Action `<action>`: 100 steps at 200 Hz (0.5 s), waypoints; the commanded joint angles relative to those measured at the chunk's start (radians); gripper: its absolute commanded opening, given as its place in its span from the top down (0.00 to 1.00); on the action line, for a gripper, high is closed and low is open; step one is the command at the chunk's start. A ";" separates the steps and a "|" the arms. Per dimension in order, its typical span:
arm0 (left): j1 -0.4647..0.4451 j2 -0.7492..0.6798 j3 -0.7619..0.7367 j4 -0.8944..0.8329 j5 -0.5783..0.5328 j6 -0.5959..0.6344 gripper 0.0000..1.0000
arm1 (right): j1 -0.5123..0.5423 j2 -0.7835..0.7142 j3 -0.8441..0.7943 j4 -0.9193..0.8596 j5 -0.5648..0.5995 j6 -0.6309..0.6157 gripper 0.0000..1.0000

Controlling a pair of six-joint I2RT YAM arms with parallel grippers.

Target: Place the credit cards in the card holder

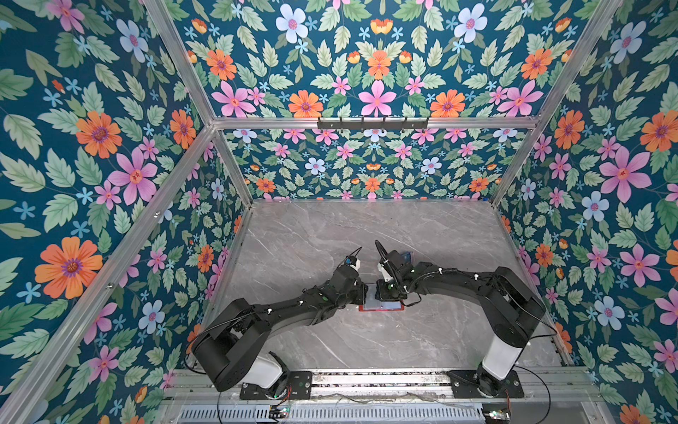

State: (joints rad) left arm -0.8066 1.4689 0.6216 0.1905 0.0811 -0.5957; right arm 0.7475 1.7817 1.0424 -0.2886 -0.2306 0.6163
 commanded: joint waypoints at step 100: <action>-0.001 0.124 0.064 -0.056 0.049 0.003 0.78 | 0.000 -0.143 -0.053 0.005 0.086 0.022 0.82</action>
State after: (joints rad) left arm -0.8078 1.6054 0.6685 0.2028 0.1688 -0.6029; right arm 0.7486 1.7061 1.0065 -0.2813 -0.2123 0.6250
